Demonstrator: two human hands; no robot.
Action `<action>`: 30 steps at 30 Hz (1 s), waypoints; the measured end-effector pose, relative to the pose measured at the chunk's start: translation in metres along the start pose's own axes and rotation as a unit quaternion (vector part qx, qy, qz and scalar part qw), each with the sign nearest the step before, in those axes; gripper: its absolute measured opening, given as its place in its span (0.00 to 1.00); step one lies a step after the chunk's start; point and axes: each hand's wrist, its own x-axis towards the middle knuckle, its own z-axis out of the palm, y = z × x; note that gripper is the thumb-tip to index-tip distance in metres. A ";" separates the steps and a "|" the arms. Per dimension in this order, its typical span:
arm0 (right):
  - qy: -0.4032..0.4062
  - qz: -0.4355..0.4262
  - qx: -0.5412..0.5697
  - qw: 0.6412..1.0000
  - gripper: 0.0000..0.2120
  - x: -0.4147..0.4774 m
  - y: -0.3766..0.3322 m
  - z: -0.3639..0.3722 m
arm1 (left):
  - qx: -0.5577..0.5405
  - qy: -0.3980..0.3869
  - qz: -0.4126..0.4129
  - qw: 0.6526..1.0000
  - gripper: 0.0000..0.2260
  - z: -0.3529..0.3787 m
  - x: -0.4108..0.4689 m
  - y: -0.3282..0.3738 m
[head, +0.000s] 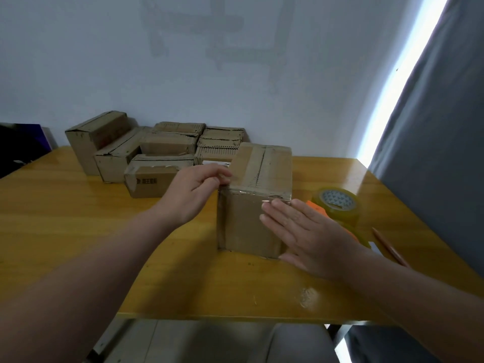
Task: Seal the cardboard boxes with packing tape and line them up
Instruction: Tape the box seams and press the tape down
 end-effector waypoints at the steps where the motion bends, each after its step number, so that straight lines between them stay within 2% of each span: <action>1: 0.014 -0.003 0.002 1.000 0.33 -0.001 0.001 -0.001 | -0.001 0.000 -0.003 1.000 0.14 0.000 0.000 0.001; 5: 0.087 -0.027 0.017 0.996 0.23 -0.005 0.008 -0.007 | -0.006 -0.004 -0.016 1.000 0.14 0.000 -0.002 0.005; 7: 0.130 -0.010 0.045 0.990 0.17 -0.003 0.007 -0.016 | -0.010 -0.010 -0.022 1.000 0.14 -0.001 -0.003 0.006; 9: 0.175 0.059 0.122 0.975 0.14 0.002 0.006 -0.028 | -0.036 -0.012 -0.042 0.998 0.14 0.000 -0.003 0.009; 12: 0.191 0.232 0.242 0.922 0.11 0.017 0.012 -0.055 | -0.148 -0.007 -0.102 0.984 0.12 -0.002 -0.004 0.013; 13: 0.142 0.307 0.274 0.900 0.14 0.023 0.015 -0.063 | -0.183 -0.009 -0.116 0.976 0.12 -0.004 -0.005 0.014; 15: -0.016 0.432 0.331 0.839 0.31 0.038 0.020 -0.068 | -0.258 -0.032 -0.129 0.957 0.14 -0.008 -0.006 0.014; 17: -0.120 0.472 0.400 0.777 0.45 0.056 0.021 -0.070 | -0.310 -0.061 -0.144 0.938 0.16 -0.007 -0.005 0.012; 19: -0.173 0.464 0.415 0.763 0.53 0.074 0.019 -0.073 | -0.309 -0.063 -0.175 0.933 0.17 -0.003 -0.001 0.009; 23: -0.271 0.436 0.370 0.774 0.54 0.102 0.014 -0.076 | -0.314 -0.040 -0.271 0.909 0.13 -0.001 0.011 0.002; 26: -0.323 0.436 0.399 0.739 0.51 0.116 0.018 -0.070 | -0.187 -0.052 -0.300 0.934 0.10 -0.006 0.015 -0.014; 28: -0.361 0.437 0.407 0.716 0.54 0.121 0.022 -0.069 | -0.022 -0.065 -0.258 0.964 0.11 -0.008 0.018 -0.025; 30: -0.377 0.438 0.403 0.710 0.57 0.126 0.023 -0.069 | 0.164 -0.094 -0.197 0.962 0.13 -0.010 0.023 -0.032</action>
